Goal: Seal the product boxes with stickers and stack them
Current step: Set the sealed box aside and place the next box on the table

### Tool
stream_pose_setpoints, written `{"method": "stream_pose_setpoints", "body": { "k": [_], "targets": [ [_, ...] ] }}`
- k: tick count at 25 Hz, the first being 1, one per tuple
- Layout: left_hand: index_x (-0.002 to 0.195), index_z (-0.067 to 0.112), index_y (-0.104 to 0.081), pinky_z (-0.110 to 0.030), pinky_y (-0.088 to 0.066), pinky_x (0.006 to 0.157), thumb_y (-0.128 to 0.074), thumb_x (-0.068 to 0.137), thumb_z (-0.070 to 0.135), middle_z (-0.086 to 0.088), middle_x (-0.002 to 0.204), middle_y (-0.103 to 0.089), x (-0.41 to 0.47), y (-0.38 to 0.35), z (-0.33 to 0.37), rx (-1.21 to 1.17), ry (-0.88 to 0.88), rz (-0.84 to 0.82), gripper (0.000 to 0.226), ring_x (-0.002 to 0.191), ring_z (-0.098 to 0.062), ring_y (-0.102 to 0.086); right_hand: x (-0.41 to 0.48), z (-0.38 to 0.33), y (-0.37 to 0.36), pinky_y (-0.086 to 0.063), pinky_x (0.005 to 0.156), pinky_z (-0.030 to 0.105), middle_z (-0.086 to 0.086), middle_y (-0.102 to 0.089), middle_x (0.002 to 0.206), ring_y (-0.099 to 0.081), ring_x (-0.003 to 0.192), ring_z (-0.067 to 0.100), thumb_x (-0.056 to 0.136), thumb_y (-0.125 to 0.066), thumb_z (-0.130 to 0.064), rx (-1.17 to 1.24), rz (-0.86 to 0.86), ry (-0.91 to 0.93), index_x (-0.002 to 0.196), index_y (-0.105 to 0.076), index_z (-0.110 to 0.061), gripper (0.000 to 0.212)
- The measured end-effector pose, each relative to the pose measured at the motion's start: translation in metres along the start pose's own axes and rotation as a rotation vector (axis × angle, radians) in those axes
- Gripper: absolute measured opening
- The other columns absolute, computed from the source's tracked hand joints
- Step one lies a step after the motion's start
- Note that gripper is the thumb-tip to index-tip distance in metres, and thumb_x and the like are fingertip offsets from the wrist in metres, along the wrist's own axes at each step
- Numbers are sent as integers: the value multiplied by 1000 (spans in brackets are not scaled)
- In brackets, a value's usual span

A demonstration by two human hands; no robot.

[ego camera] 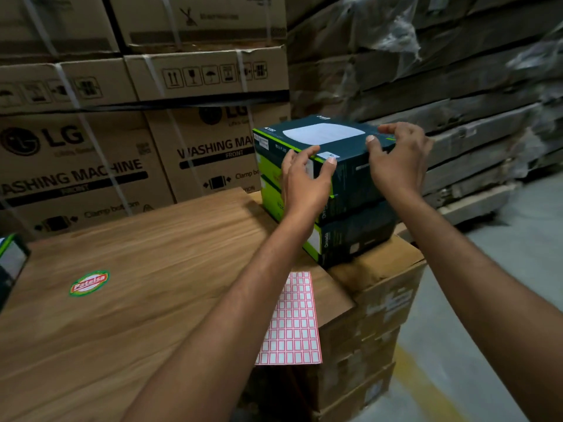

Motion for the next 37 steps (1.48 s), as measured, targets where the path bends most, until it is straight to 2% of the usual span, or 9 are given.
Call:
{"method": "stream_pose_setpoints", "body": {
  "k": [5,9,15,20,24,26,28,31,37],
  "targets": [
    [140,34,-63,-36,-23,124,-62,102,46,-1,175,-13,5,-8,-4,-27,40,-69,39,161,-14,-13,34,27,-9,-25,122,53,8,-33,164,-24,153,31,105,-45,-57,-56,-138,-209,145,-55,-27,51],
    [142,35,-57,-43,-34,122,-60,103,46,-3,166,-37,3,-3,-9,-102,52,-73,41,151,-21,-37,31,32,-4,-43,110,48,9,-50,147,-49,134,28,104,-46,-59,99,-145,-258,144,-54,-27,53],
    [153,34,-43,-42,-56,102,-68,79,45,-3,147,-56,-2,38,-9,-267,225,4,79,126,-23,-62,-1,29,19,-43,114,51,3,-40,151,-44,137,26,83,-71,-63,300,-251,-257,145,-49,-33,72],
    [130,25,-68,-24,-57,68,-69,98,25,-4,128,-70,-31,81,2,-267,190,-13,32,104,-15,-71,-40,19,55,-36,118,34,4,-29,149,-37,134,17,64,-99,-22,261,-538,26,148,-41,-38,103],
    [125,47,-67,-46,-54,104,-96,64,56,1,168,-30,-60,140,11,-40,4,-68,68,142,-25,-48,-57,-6,60,-29,121,25,6,-34,157,-32,145,14,65,-94,-6,176,-440,431,149,-43,-25,100],
    [132,44,-63,-47,-45,116,-100,60,38,13,174,-10,-78,170,27,69,-102,-63,81,150,-24,-36,-61,-31,61,-30,116,15,6,-45,151,-39,140,10,70,-90,0,188,-339,515,145,-48,-20,88],
    [137,38,-56,-36,-50,110,-98,63,18,19,164,-32,-98,195,42,156,-220,-29,87,145,-13,-44,-68,-61,63,-34,105,6,5,-51,143,-44,128,5,71,-89,1,215,-287,554,140,-52,-20,82],
    [136,28,-56,-20,-58,94,-94,66,3,35,125,-60,-126,243,59,208,-346,101,83,118,6,-62,-92,-112,68,-45,98,19,0,-52,139,-47,121,3,70,-91,-4,260,-295,616,138,-53,-24,81],
    [140,19,-54,-19,-53,100,-93,62,19,10,130,-67,-177,366,96,292,-503,242,87,120,1,-64,-145,-208,76,-53,95,39,-10,-55,142,-57,121,11,72,-92,-28,313,-380,713,145,-46,-35,87]
  ]
}}
Point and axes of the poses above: each hand's wrist, its own x-axis towards the middle knuckle, its own y-axis out of the back of the hand, z = x × y, the point moved 1 cm from there along x, towards the middle knuckle
